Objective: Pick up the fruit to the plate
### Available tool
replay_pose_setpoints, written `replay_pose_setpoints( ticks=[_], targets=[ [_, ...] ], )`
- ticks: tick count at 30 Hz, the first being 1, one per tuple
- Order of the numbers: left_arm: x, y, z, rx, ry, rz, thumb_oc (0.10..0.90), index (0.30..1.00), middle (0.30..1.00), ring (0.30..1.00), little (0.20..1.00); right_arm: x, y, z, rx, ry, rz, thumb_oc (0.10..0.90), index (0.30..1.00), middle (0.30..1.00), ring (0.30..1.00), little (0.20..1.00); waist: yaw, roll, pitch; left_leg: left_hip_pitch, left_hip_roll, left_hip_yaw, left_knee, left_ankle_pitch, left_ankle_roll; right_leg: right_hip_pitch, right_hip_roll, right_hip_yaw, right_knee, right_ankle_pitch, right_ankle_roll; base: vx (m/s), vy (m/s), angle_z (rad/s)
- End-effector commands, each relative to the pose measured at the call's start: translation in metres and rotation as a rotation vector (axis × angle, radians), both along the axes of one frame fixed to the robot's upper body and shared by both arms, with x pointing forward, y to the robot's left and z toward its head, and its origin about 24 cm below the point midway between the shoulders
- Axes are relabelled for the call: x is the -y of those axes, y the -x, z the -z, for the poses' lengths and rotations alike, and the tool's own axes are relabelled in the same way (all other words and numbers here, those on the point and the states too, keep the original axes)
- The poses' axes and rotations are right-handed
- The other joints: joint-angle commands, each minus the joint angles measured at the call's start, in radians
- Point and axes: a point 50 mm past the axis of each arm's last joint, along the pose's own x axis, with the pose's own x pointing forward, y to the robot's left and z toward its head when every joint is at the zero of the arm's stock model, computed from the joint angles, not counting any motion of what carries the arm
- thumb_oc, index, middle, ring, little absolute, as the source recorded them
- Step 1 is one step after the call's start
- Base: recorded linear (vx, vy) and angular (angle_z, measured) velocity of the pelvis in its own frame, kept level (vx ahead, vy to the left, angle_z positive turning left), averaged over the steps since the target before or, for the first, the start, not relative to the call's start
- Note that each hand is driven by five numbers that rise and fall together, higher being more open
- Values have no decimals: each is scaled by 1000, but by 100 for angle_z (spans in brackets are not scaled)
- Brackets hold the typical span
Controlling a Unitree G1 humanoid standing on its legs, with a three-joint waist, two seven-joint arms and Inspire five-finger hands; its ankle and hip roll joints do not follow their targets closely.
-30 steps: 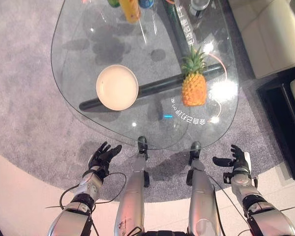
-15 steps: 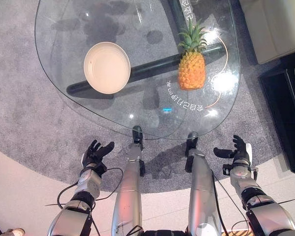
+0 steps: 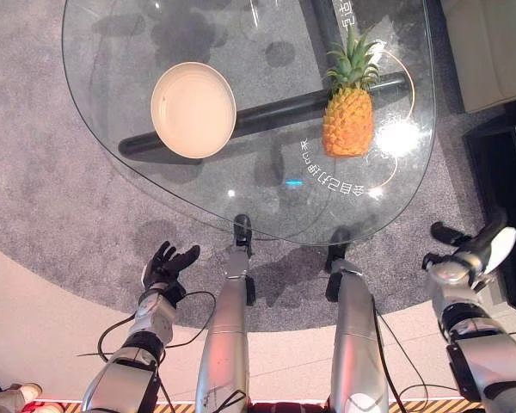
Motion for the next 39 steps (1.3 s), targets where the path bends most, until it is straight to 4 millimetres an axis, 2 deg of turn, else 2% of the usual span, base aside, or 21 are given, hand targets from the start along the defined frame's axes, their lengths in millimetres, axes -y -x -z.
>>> replay_pose_setpoints(
  ticks=[1,6,9,12,16,19,25,39],
  targets=[
    [-30,22,6,-38,-75,-74,800,900,900,900,900,14,15,-53,284,96,159,800,900,900,900,900,1,-29,-12,-29,-43,6,144,-147,26,11,30,-32,-157,121,21,0,0,0],
    [-29,24,8,-30,-56,-85,800,900,900,900,900,-24,14,-100,529,242,52,800,900,900,900,900,-11,-32,-12,-25,-48,6,122,-137,30,7,33,-26,-170,122,20,-7,38,0],
    [-29,26,10,-29,-43,-88,800,900,900,900,900,-44,17,-120,635,342,-38,800,900,900,900,900,-16,-30,-12,-24,-51,7,114,-133,31,5,31,-25,-175,122,21,-13,43,0],
    [-28,28,12,-26,-32,-92,800,900,900,900,900,-67,21,-130,682,398,-136,800,900,900,900,900,-22,-30,-12,-25,-52,9,110,-131,31,2,32,-22,-175,118,21,-3,45,0],
    [-26,31,15,-23,-18,-93,800,900,900,900,900,-89,23,-134,701,451,-273,800,900,900,900,900,-27,-24,-12,-21,-53,15,103,-126,31,3,31,-18,-177,115,20,-4,54,1],
    [-22,34,19,-21,-4,-90,800,900,900,900,900,-119,26,-133,669,530,-447,800,900,900,900,900,-33,-19,-12,-13,-57,20,95,-120,30,8,29,-14,-184,113,18,3,60,0],
    [-15,36,24,-24,6,-69,800,900,900,900,900,-150,20,-126,575,529,-671,800,900,900,900,900,-26,-12,-12,3,-62,30,79,-114,28,27,24,-21,-198,110,12,1,5,0],
    [4,36,31,-40,32,-43,800,900,900,900,900,-191,16,-111,475,436,-881,800,900,900,900,900,-20,4,-12,27,-65,50,52,-95,22,43,20,-31,-207,110,3,4,12,-1]
  ],
)
